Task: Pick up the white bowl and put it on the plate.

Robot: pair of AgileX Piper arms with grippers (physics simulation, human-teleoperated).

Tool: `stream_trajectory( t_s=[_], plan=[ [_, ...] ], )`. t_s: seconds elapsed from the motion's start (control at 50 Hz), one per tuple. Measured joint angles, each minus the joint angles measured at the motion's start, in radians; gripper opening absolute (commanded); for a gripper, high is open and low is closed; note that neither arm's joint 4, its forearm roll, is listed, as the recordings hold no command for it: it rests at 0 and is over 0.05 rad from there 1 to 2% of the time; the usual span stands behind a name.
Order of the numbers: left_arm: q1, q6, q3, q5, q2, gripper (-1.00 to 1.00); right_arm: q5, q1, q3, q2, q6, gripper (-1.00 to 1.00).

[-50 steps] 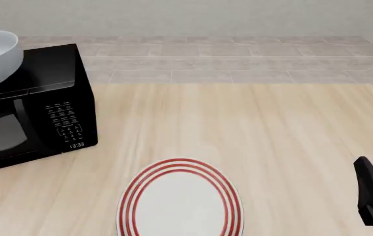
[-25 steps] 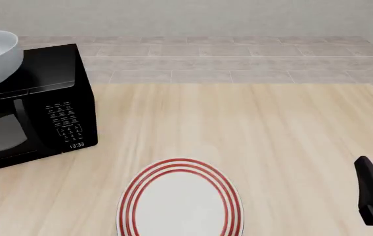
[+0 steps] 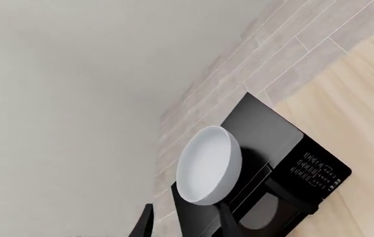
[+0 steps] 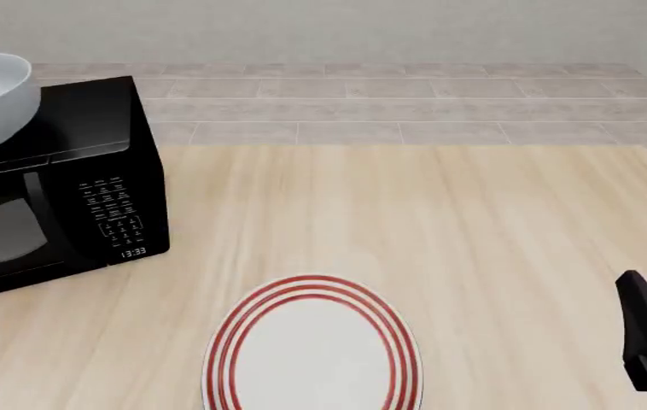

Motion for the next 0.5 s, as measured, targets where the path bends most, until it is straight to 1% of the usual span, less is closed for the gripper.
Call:
stream_trajectory(
  t_s=[0.32,0.5],
  plan=[
    [-0.019,0.008,0.0,0.002,0.065,1.0,0.001,0.0,-0.001,0.0,0.0,1.0],
    [-0.024,0.007,0.026,-0.025,0.101,1.0,0.001,0.0,-0.001,0.0,0.0,1.0]
  ],
)
